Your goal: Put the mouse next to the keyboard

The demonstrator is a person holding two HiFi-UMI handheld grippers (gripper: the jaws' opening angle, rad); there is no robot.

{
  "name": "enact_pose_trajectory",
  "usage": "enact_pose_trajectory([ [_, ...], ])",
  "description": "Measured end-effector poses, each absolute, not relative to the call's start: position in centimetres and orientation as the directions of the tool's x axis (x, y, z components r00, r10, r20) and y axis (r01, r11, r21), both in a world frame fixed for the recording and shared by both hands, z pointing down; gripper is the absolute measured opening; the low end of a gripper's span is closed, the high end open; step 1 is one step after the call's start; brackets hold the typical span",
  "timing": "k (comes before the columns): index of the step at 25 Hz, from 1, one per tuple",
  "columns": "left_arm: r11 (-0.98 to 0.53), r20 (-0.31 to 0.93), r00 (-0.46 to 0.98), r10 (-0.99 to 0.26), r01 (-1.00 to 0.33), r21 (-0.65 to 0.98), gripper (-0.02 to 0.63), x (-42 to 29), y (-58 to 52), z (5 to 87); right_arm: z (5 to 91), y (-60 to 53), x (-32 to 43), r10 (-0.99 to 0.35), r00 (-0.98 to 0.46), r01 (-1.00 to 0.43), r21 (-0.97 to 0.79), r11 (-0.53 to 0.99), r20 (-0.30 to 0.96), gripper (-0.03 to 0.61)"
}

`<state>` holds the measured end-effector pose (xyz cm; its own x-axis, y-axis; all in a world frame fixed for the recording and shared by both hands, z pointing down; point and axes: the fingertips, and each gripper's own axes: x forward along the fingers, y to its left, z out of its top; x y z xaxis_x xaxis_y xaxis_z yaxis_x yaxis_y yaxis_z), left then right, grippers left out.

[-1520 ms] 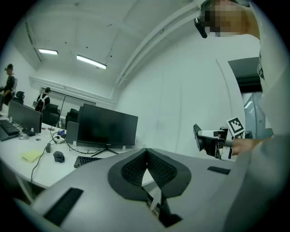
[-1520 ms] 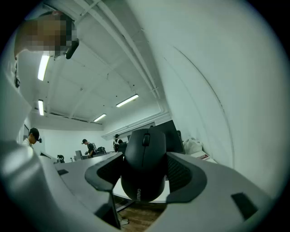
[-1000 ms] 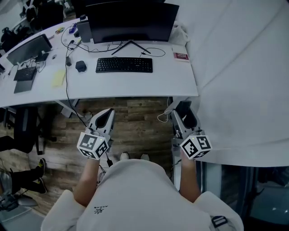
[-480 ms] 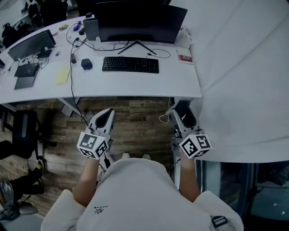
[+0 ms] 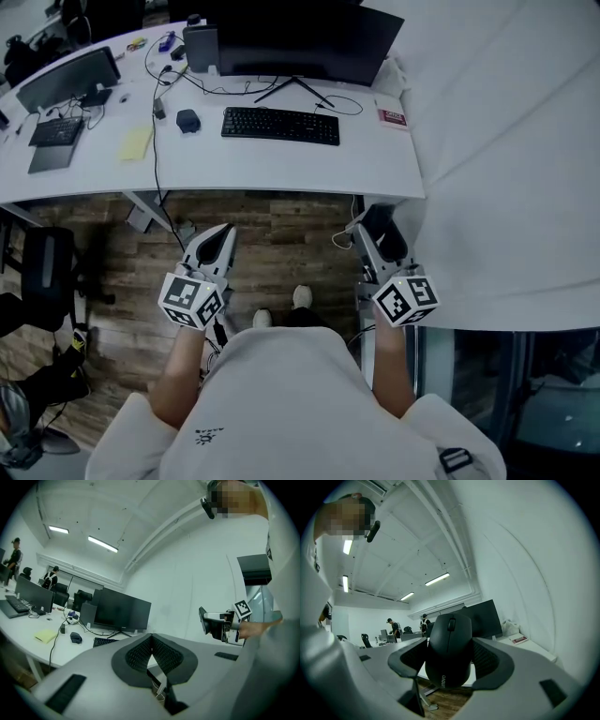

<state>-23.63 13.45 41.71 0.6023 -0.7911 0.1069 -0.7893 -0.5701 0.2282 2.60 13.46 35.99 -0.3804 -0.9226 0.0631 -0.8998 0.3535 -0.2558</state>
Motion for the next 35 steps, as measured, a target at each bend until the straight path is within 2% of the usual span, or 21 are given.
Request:
enact_pose_trajectory([
  [17,-0.553,0.125,0.588,-0.799,-0.801,0.23,0.012,-21.1,8.7,42.6,37.3,7.9,4.4,-0.906,-0.416,-0.885,-0.265,0.382,0.082,0.299],
  [35,-0.55,0.161,0.574,-0.803,-0.817,0.175,0.012,-11.2,-3.0,41.9,38.9,-4.4,14.8,-0.901,-0.43,-0.866,-0.312,0.39,0.067,0.301],
])
